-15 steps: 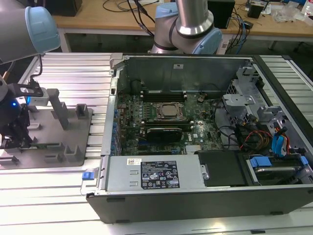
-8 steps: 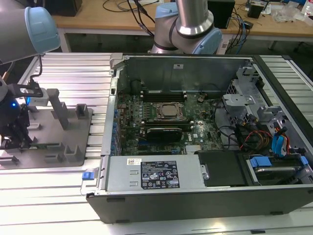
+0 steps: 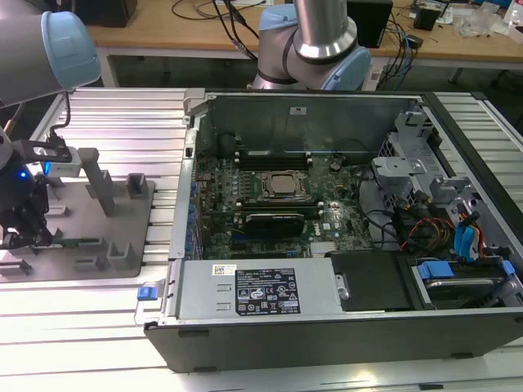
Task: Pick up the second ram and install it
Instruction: 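Pick up the second ram and move it above second insertion slot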
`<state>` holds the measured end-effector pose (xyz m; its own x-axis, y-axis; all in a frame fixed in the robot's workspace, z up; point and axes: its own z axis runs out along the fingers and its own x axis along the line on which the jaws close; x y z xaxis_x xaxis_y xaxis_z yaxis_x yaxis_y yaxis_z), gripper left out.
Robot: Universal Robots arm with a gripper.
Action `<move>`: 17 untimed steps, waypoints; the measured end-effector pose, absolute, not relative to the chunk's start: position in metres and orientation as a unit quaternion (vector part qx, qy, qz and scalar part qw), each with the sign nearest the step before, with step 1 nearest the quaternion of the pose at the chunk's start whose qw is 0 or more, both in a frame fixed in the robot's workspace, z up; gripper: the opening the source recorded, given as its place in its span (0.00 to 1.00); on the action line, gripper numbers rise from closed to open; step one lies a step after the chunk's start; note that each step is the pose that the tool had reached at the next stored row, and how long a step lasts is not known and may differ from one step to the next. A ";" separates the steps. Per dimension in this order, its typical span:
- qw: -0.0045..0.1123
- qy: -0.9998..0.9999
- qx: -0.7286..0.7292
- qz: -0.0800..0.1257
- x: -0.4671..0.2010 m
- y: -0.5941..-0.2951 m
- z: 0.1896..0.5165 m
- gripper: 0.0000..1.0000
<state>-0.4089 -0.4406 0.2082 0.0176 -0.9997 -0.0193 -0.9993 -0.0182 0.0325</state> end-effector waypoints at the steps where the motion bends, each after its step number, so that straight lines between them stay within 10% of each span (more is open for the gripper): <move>1: 0.005 -0.701 0.713 -0.018 -0.409 -0.441 0.208 0.09; 17: 0.005 -0.701 0.713 -0.018 -0.409 -0.441 0.213 0.09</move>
<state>-0.4089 -0.4406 0.2131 0.0176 -0.9997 -0.0192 -0.9993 -0.0183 0.0325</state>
